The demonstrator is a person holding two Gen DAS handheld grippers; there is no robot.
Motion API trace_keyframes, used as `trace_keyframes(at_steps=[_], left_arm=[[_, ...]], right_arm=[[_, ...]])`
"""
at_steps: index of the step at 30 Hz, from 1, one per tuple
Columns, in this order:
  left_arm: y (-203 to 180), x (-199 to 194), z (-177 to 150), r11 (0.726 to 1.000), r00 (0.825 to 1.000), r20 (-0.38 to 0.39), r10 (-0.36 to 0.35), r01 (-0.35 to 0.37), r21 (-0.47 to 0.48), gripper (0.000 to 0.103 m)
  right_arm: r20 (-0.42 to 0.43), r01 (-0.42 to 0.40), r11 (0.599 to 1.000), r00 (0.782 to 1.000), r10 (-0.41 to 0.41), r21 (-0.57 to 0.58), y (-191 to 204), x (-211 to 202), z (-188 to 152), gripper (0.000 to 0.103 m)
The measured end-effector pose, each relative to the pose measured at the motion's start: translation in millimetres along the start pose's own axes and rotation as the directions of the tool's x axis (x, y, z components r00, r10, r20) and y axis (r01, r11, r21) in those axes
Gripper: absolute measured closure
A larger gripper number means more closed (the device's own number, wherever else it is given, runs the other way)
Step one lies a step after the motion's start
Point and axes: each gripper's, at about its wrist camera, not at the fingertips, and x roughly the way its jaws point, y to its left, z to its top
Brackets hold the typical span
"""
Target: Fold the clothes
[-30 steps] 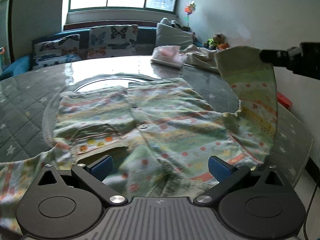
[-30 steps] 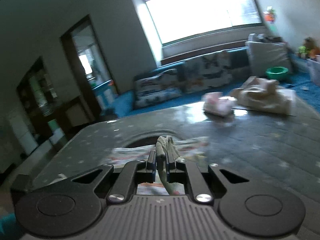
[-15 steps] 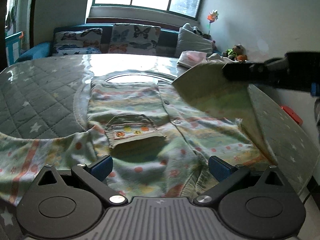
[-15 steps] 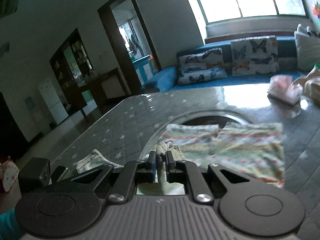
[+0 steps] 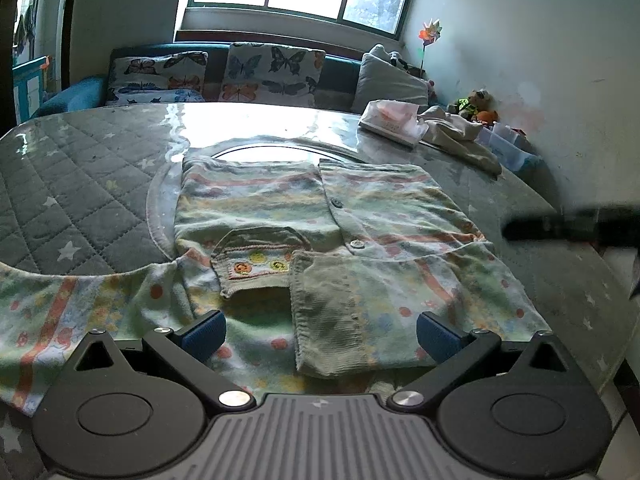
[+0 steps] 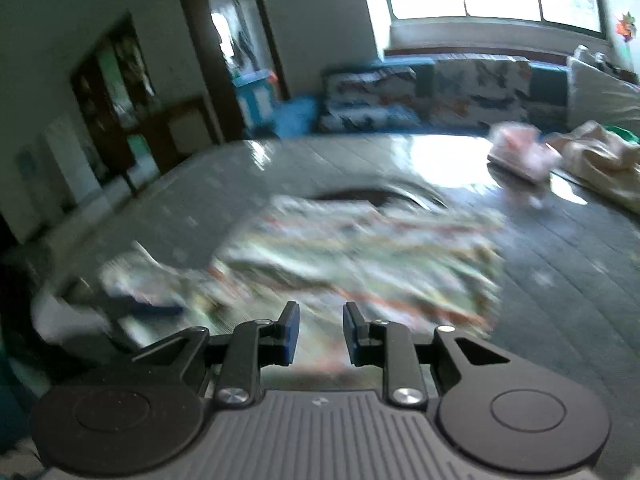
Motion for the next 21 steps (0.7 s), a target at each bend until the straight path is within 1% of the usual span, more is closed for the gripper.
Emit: trace_keyframes(at_steps=[4,7,10,13,17,21], left_arm=[[-5,4,3,1.000,1.000,-0.003,-0.011,0.011,-0.002,0.000],[-9,8,5,1.000,1.000,-0.012,-0.020,0.020,-0.001,0.000],[-12,9,7,1.000,1.000,-0.012,-0.028,0.028,0.013,0.000],[-11,11,7,1.000,1.000,-0.012,-0.017,0.017,0.012,0.000],[-6,15,6,1.000,1.000,-0.031,0.000,0.000,-0.007,0.000],[-2,16,3,1.000,0.999,-0.043,0.018,-0.019,-0.009,0.000]], right_arm=[[-0.098,0.070,0.997,0.993,-0.068,0.013,-26,4,-25,0.080],[-0.138,0.091,0.995,0.987,-0.087,0.029,-40,8,-43,0.080],[-0.128,0.144,0.990,0.981,-0.143,-0.006,-41,5,-45,0.080],[-0.113,0.192,0.981,0.974,-0.195,-0.040,-43,2,-46,0.080],[-0.058,0.211,0.975,0.975,-0.215,-0.068,-41,8,-35,0.077],[-0.011,0.218,0.972,0.976,-0.219,-0.085,-38,22,-23,0.077]])
